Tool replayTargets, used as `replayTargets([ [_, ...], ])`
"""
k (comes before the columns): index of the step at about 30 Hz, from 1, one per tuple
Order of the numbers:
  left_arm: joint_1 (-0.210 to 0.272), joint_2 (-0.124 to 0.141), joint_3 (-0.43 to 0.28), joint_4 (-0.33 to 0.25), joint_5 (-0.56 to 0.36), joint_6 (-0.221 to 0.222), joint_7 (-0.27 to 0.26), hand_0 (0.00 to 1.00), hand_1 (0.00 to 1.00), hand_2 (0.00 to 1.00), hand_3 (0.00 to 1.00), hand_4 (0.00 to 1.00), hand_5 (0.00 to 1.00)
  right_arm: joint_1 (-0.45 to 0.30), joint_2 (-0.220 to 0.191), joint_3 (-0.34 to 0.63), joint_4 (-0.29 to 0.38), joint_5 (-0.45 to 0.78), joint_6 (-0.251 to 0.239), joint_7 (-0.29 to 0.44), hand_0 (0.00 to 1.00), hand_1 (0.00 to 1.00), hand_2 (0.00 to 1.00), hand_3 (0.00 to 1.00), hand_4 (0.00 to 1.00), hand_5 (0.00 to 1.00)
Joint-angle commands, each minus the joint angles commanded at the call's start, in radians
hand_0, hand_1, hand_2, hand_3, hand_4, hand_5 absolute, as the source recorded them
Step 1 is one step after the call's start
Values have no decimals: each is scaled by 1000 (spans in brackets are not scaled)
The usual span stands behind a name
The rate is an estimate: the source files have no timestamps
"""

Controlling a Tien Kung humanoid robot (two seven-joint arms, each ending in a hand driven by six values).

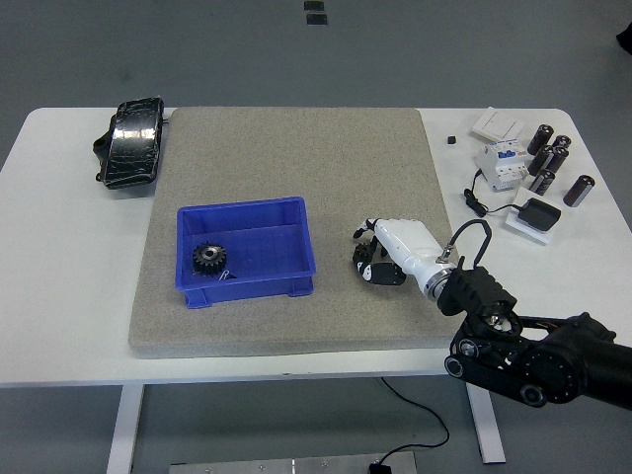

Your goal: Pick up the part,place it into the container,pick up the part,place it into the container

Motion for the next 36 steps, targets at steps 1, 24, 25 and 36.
replayTargets([
  [1,0,0,1,0,-1,0,-1,679,664,603,565,560,463,0,-1,0,1,-1,-1,0,283,427,408,665,583,182],
  [24,0,0,5,0,-13,7,-13,679,663,612,567,561,518,-5,-39,91,118,-66,-27,-19,370,439,362,471,389,2],
  [25,0,-1,5,0,-13,7,-13,679,663,612,567,561,518,-2,-41,98,133,-70,-29,-20,370,439,362,471,389,2],
  [36,-1,1,-1,2,-3,4,-9,678,663,615,569,580,556,61,-22,139,346,-138,-44,-51,412,471,442,517,471,2],
])
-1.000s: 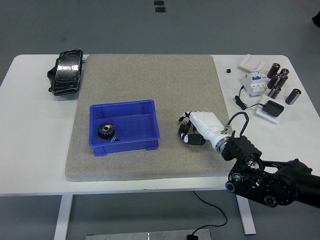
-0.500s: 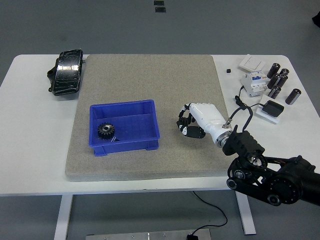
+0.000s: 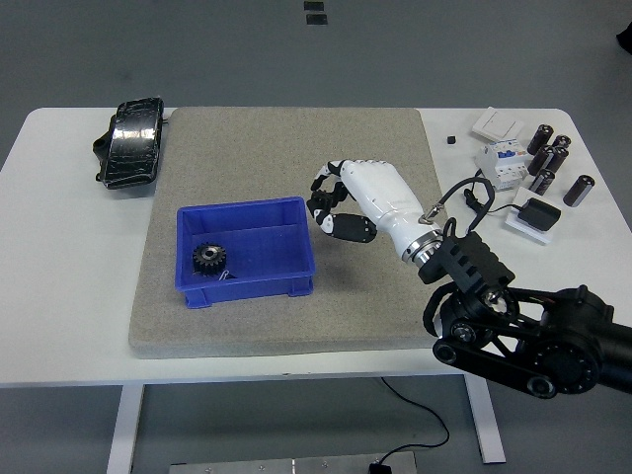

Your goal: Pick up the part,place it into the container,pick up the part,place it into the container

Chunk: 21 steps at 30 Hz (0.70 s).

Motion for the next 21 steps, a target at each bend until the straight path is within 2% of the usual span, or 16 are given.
replayTargets([
  [5,1,2,-4,-1,7,-1,4,678,663,615,569,580,556,20,31,-12,33,-22,-5,-5,412,471,442,517,471,2],
  [6,1,2,-5,-1,8,-1,4,679,663,616,569,580,562,22,38,-17,28,-24,-7,-5,463,525,514,564,481,2],
  [17,0,4,-7,-1,14,-1,7,679,662,615,569,579,562,39,98,-121,-136,-12,-21,4,475,543,532,573,481,2],
  [18,0,4,-7,-1,14,-1,6,679,662,615,569,579,563,40,102,-129,-147,-7,-18,6,518,619,611,635,360,116],
  [21,-1,4,-7,-1,16,-1,6,679,662,615,569,579,563,41,110,-144,-168,10,-12,9,518,619,611,635,360,116],
])
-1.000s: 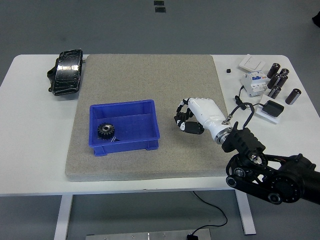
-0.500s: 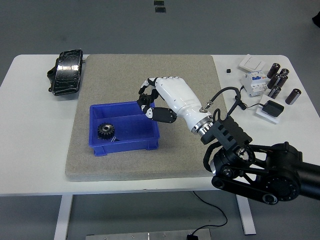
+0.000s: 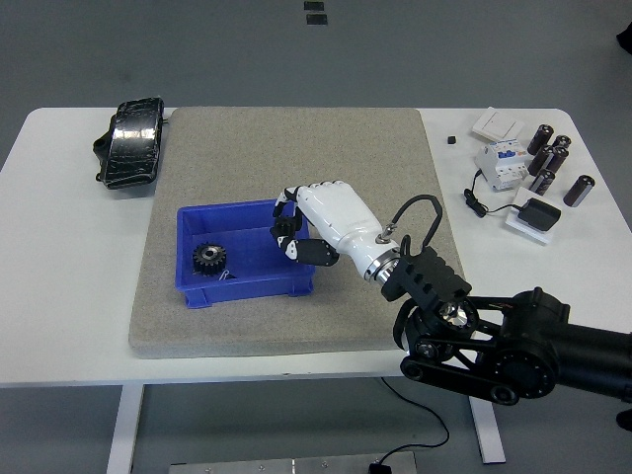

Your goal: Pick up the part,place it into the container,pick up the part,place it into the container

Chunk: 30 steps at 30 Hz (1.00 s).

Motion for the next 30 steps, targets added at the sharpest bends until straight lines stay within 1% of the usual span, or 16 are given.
replayTargets([
  [2,0,0,0,0,0,-1,0,679,662,615,569,579,563,0,5,-7,-4,13,6,2,518,619,611,635,360,116],
  [3,0,0,0,0,1,-1,0,678,662,613,568,574,561,0,7,-10,-5,18,9,4,577,675,677,666,414,215],
  [8,-1,0,1,0,1,-2,1,678,662,613,568,574,561,0,14,-17,1,37,26,8,577,675,677,666,414,215],
  [9,-1,0,0,0,1,-1,1,677,662,612,567,563,554,0,14,-18,3,38,28,8,603,695,712,690,466,203],
  [14,-1,0,-1,-1,3,-2,2,677,662,612,567,563,554,2,16,-17,5,42,31,10,603,695,712,690,466,203],
  [15,-2,0,-1,-1,2,-3,2,677,662,610,561,562,561,2,16,-16,5,42,33,11,611,700,722,706,506,188],
  [20,-3,0,-1,0,2,-5,1,677,662,610,561,562,561,2,17,-8,4,41,49,15,611,700,722,706,506,188],
  [21,-4,0,-1,0,3,-5,2,678,661,605,555,549,553,3,17,-6,3,41,53,15,630,725,769,741,731,300],
  [26,-3,0,-4,-1,6,-6,4,678,661,605,555,549,553,3,15,4,2,40,73,16,630,725,769,741,731,300],
  [27,-3,0,-4,-1,6,-6,4,677,661,603,551,541,549,3,15,5,2,41,74,17,645,745,830,791,790,330],
  [30,-4,0,-4,-1,6,-7,5,677,661,603,551,541,549,3,15,8,3,44,78,19,645,745,830,791,790,330],
])
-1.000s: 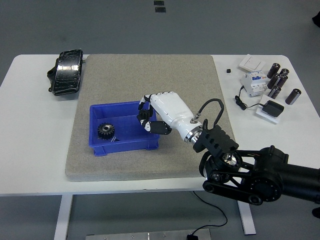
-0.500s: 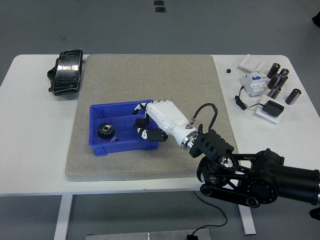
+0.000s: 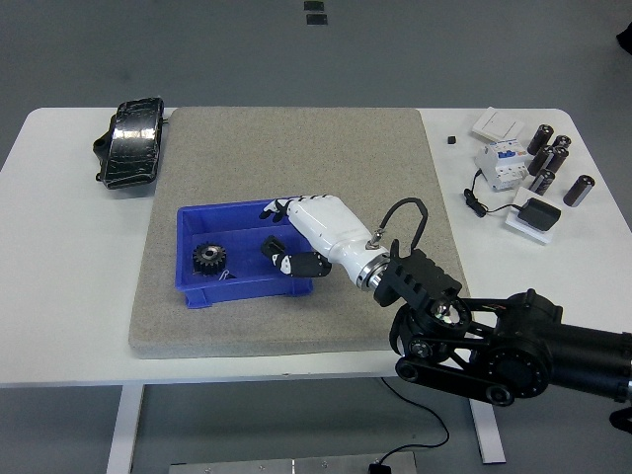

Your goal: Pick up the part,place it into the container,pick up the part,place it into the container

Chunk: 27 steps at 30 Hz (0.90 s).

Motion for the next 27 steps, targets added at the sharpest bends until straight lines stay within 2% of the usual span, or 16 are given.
replayTargets([
  [6,0,0,-1,0,0,0,1,676,660,602,551,532,544,-1,-3,2,2,6,6,2,643,740,840,781,812,352],
  [12,0,0,0,0,-1,0,0,675,660,600,550,516,537,-10,-13,29,14,41,-9,14,632,732,819,766,807,349],
  [14,0,-1,1,0,-2,0,-1,675,660,600,550,516,537,-19,-20,55,21,73,-18,25,632,732,819,766,807,349],
  [15,0,-1,1,0,-2,1,-1,675,660,598,549,506,529,-24,-24,69,25,87,-24,31,602,715,780,743,799,356],
  [19,4,-2,2,-2,-2,3,2,675,660,598,549,506,529,-54,-47,147,48,142,-54,57,602,715,780,743,799,356],
  [20,5,-2,2,-2,-2,3,3,675,660,598,549,506,529,-64,-54,168,55,155,-63,65,602,715,780,743,799,356],
  [21,5,-3,1,-3,-1,3,4,675,660,598,549,504,526,-73,-61,186,61,165,-70,72,558,666,739,709,784,351],
  [26,10,-5,3,-4,0,3,8,675,660,598,549,504,526,-144,-93,290,97,222,-103,125,558,666,739,709,784,351],
  [27,11,-5,4,-4,-1,3,8,675,660,598,548,504,527,-163,-99,311,105,242,-108,144,503,648,727,702,765,335],
])
